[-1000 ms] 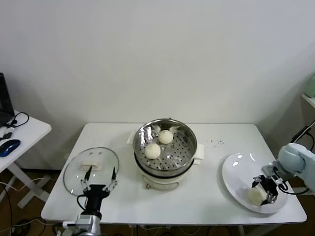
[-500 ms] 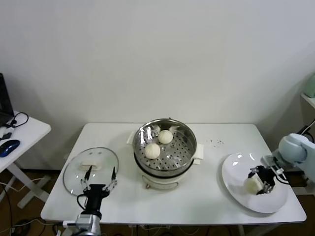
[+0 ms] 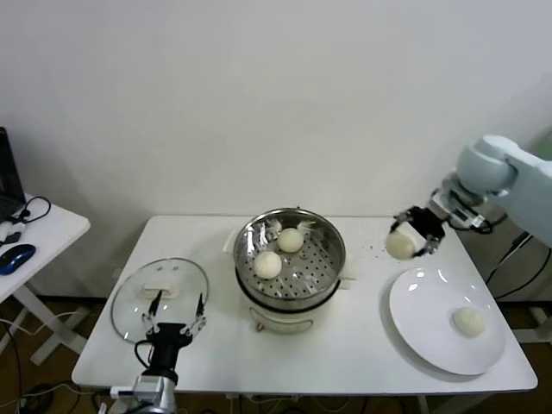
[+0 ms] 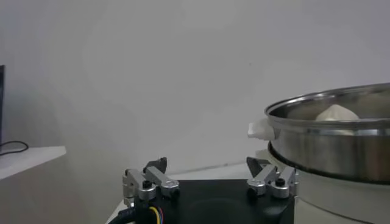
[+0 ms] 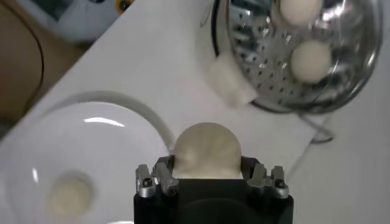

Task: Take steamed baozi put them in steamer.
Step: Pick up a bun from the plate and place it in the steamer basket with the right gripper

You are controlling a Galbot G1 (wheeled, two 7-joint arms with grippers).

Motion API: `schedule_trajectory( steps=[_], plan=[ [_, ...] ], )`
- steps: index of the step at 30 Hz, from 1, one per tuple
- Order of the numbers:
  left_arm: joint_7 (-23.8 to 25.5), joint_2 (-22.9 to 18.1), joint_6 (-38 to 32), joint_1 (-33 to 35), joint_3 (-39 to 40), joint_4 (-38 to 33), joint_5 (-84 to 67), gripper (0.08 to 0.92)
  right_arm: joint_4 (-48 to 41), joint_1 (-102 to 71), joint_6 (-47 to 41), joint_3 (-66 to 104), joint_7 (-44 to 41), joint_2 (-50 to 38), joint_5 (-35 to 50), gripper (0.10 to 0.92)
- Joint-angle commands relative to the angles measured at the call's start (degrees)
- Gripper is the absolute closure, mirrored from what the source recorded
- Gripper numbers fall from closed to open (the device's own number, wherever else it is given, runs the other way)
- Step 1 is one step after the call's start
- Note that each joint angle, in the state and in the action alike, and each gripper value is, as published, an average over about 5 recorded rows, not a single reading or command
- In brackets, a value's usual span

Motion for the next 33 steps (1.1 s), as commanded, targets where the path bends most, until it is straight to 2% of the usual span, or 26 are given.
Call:
schedule_trajectory(
  steps=[1, 15, 33],
  plan=[
    [-0.41, 0.04, 0.19, -0.16, 0.27, 0.1, 0.02, 0.177, 9.17, 9.1, 7.0, -2.56, -1.48, 11.81, -11.67, 0.33],
    [-0.99, 0.97, 0.19, 1.21, -0.34, -0.43, -0.33, 0.177, 5.71, -1.22, 7.99, -5.87, -0.02, 26.15, -15.46, 0.327],
    [-1.4, 1.22, 0.08, 0.93, -0.33, 0.77, -0.49, 0.177, -0.71, -4.91, 12.5, -10.12, 0.43, 32.16, -16.67, 0.321]
  ],
)
